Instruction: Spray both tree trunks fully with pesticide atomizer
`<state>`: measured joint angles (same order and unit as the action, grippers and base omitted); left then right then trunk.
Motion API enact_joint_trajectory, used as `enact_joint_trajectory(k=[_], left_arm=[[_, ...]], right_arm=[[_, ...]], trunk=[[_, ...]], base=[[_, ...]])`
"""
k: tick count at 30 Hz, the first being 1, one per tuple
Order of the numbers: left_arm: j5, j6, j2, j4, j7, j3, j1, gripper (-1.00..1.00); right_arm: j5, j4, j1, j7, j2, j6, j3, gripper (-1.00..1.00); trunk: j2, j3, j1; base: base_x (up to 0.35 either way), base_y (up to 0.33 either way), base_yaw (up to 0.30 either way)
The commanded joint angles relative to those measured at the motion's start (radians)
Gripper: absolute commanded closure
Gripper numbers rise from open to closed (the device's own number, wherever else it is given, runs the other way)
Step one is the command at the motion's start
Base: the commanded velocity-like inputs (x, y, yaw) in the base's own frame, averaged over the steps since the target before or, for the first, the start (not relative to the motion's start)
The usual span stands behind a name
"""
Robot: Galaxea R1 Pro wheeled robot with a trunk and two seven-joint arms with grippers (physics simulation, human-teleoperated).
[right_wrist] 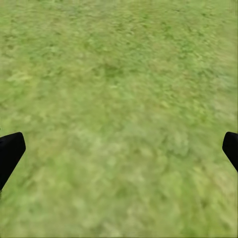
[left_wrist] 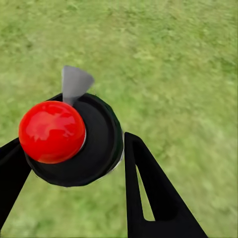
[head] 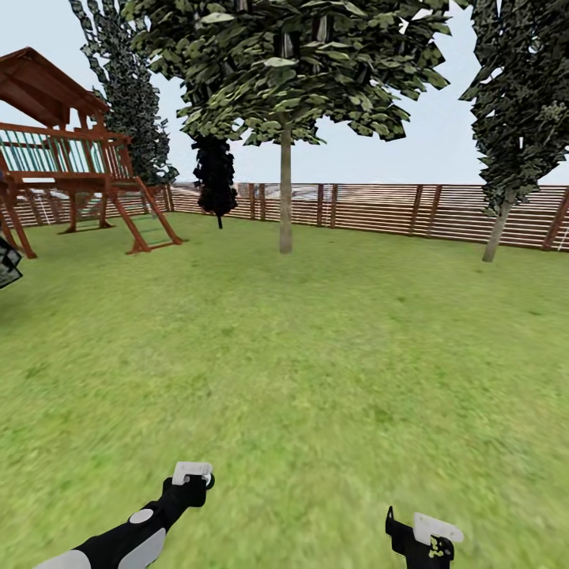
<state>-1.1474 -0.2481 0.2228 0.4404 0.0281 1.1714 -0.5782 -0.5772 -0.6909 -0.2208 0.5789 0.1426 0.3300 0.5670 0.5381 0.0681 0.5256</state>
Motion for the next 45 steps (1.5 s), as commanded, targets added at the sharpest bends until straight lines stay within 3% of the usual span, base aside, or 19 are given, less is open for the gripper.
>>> enact_joint_trajectory(k=[1,5,9,14,45], left_arm=[[-0.009,-0.005,0.001,0.002,0.003,0.008,-0.002,1.0],[-0.009,-0.005,0.001,0.002,0.003,0.008,-0.002,1.0],[-0.009,-0.005,0.001,0.002,0.003,0.008,-0.002,1.0],[-0.009,-0.005,0.001,0.002,0.003,0.008,-0.002,1.0],[-0.009,-0.005,0.001,0.002,0.003,0.008,-0.002,1.0]], right_arm=[[-0.01,-0.001,-0.002,0.006,0.001,0.006,0.008,-1.0],[-0.01,-0.001,-0.002,0.007,-0.002,0.006,0.01,-1.0],[-0.01,-0.001,-0.002,0.009,-0.003,0.006,0.042,-1.0],[-0.01,-0.002,-0.002,0.011,-0.003,0.006,0.054,-1.0],[-0.01,-0.001,-0.002,0.012,-0.002,0.006,0.057,-1.0]], trunk=[[0.002,0.002,0.001],[0.002,0.002,0.001],[0.002,0.002,0.001],[0.002,0.002,0.001],[0.002,0.002,0.001]], base=[[0.334,0.0,0.0],[0.334,0.0,0.0],[0.334,0.0,0.0],[0.334,0.0,0.0],[0.334,0.0,0.0]])
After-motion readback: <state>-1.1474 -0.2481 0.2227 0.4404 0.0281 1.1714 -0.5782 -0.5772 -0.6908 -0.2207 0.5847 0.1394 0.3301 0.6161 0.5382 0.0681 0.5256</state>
